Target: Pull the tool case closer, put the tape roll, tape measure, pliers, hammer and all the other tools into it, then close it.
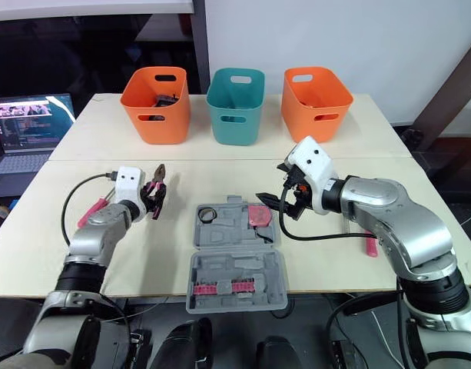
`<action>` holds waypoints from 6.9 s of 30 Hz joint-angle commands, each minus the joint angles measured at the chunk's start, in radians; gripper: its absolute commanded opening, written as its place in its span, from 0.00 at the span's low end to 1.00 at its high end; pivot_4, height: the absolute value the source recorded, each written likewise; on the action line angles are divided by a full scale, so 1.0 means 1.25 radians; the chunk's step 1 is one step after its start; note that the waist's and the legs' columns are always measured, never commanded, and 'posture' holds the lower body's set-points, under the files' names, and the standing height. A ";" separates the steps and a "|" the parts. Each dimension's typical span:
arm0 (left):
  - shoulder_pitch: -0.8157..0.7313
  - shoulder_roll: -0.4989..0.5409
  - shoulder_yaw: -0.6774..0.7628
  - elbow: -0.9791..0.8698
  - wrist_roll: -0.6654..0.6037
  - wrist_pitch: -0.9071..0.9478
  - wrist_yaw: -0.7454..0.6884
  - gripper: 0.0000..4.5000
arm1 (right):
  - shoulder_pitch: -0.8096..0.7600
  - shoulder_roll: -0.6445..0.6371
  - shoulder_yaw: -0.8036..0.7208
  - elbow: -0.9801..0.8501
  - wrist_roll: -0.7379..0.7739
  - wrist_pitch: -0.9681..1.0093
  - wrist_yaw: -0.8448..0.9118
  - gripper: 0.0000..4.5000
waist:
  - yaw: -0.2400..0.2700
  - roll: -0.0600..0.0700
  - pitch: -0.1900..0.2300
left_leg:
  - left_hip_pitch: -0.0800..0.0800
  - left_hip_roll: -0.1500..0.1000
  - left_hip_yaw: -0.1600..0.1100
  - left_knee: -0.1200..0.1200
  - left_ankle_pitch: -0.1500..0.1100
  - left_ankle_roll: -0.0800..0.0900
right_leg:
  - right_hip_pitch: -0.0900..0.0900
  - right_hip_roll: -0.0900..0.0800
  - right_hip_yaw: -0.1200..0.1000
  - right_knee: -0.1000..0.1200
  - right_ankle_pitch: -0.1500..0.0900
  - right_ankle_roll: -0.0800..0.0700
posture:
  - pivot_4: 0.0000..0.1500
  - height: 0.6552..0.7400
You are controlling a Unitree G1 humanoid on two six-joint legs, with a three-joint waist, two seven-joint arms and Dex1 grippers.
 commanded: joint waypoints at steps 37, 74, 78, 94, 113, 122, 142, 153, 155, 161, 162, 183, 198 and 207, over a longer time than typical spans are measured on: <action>-0.205 0.196 -0.228 -0.257 -0.146 -0.036 -0.835 0.53 | -0.084 0.048 0.158 0.042 -0.070 -0.217 0.240 0.22 | -0.002 0.002 0.001 | 0.000 0.003 0.009 0.003 -0.002 0.005 | -0.007 0.001 0.008 0.006 0.000 -0.001 | 1.00 1.00; 0.303 0.378 0.145 -0.444 -0.249 0.084 -0.613 1.00 | -0.146 0.089 0.270 0.507 -0.274 -0.550 0.480 0.22 | -0.004 0.002 0.001 | 0.001 0.004 0.012 0.004 -0.003 0.006 | -0.009 0.001 0.013 0.011 0.000 -0.001 | 1.00 1.00; 0.337 0.378 0.148 -0.456 -0.251 0.077 -0.596 1.00 | -0.143 0.117 0.283 0.552 -0.300 -0.586 0.481 0.22 | -0.005 0.002 0.001 | 0.001 0.004 0.012 0.004 -0.003 0.006 | -0.009 0.001 0.013 0.011 0.000 -0.001 | 1.00 1.00; 0.342 0.410 0.114 -0.378 -0.182 -0.015 -0.594 1.00 | -0.216 0.244 0.287 0.809 -0.393 -0.717 0.445 0.22 | -0.008 0.002 0.001 | 0.002 0.004 0.012 0.003 -0.003 0.005 | -0.008 0.001 0.013 0.011 0.000 -0.001 | 1.00 1.00; 0.310 0.411 0.071 -0.355 -0.158 -0.042 -0.596 1.00 | -0.254 0.324 0.252 0.918 -0.381 -0.770 0.479 0.22 | -0.026 0.002 0.001 | 0.003 0.004 0.012 0.003 -0.003 0.005 | -0.008 0.001 0.013 0.012 0.000 -0.001 | 1.00 1.00; 0.301 0.408 0.053 -0.331 -0.144 -0.068 -0.597 1.00 | -0.290 0.355 0.268 1.032 -0.448 -0.819 0.436 0.22 | -0.026 0.002 0.001 | 0.003 0.004 0.012 0.003 -0.003 0.005 | -0.009 0.001 0.013 0.012 0.000 -0.001 | 1.00 1.00; 0.289 0.387 0.044 -0.316 -0.168 -0.076 -0.623 1.00 | -0.173 0.298 0.153 0.665 -0.310 -0.572 0.438 0.99 | -0.025 0.002 0.001 | 0.003 0.004 0.012 0.003 -0.003 0.005 | -0.008 0.001 0.013 0.012 0.000 -0.001 | 1.00 1.00; 0.271 0.345 0.034 -0.325 -0.172 -0.102 -0.638 1.00 | -0.115 0.354 0.190 0.641 -0.340 -0.514 0.287 0.15 | -0.026 0.002 0.001 | 0.003 0.004 0.012 0.003 -0.003 0.005 | -0.009 0.001 0.013 0.012 0.000 -0.001 | 1.00 1.00; 0.267 0.339 0.031 -0.324 -0.163 -0.123 -0.631 1.00 | -0.116 0.365 0.199 0.661 -0.351 -0.522 0.271 0.02 | -0.025 0.002 0.001 | 0.003 0.004 0.012 0.003 -0.003 0.005 | -0.009 0.001 0.013 0.012 0.000 -0.001 | 1.00 1.00; 0.250 0.322 0.004 -0.296 -0.106 -0.170 -0.577 1.00 | -0.133 0.406 0.229 0.790 -0.399 -0.556 0.221 0.02 | -0.025 0.002 0.001 | 0.003 0.004 0.012 0.003 -0.003 0.005 | -0.009 0.001 0.013 0.012 0.000 -0.001 | 1.00 1.00; 0.248 0.319 -0.001 -0.290 -0.089 -0.176 -0.561 1.00 | -0.135 0.409 0.236 0.813 -0.411 -0.561 0.215 0.02 | -0.025 0.002 0.001 | 0.003 0.004 0.012 0.003 -0.003 0.005 | -0.009 0.001 0.013 0.012 0.000 -0.001 | 1.00 1.00; 0.228 0.330 0.001 -0.267 -0.133 -0.128 -0.604 1.00 | -0.086 0.396 0.191 0.718 -0.396 -0.737 0.185 0.02 | -0.026 -0.001 -0.003 | 0.012 0.003 0.013 -0.001 -0.005 0.002 | -0.001 -0.001 0.014 0.010 0.000 -0.001 | 1.00 1.00; 0.269 0.320 0.216 -0.015 -0.140 -0.290 -0.486 1.00 | 0.451 0.153 -0.245 0.061 -0.176 -0.365 0.085 0.98 | -0.025 -0.002 -0.002 | 0.002 0.004 0.013 -0.002 -0.003 0.005 | -0.010 -0.001 0.015 0.010 0.000 -0.001 | 1.00 1.00; 0.329 0.321 0.337 0.136 -0.168 -0.324 -0.445 1.00 | 0.698 0.285 -0.459 -0.049 -0.108 -0.411 -0.048 0.98 | -0.023 -0.002 -0.003 | 0.003 0.004 0.013 -0.003 -0.004 0.003 | -0.010 -0.001 0.015 0.009 0.000 -0.001 | 1.00 1.00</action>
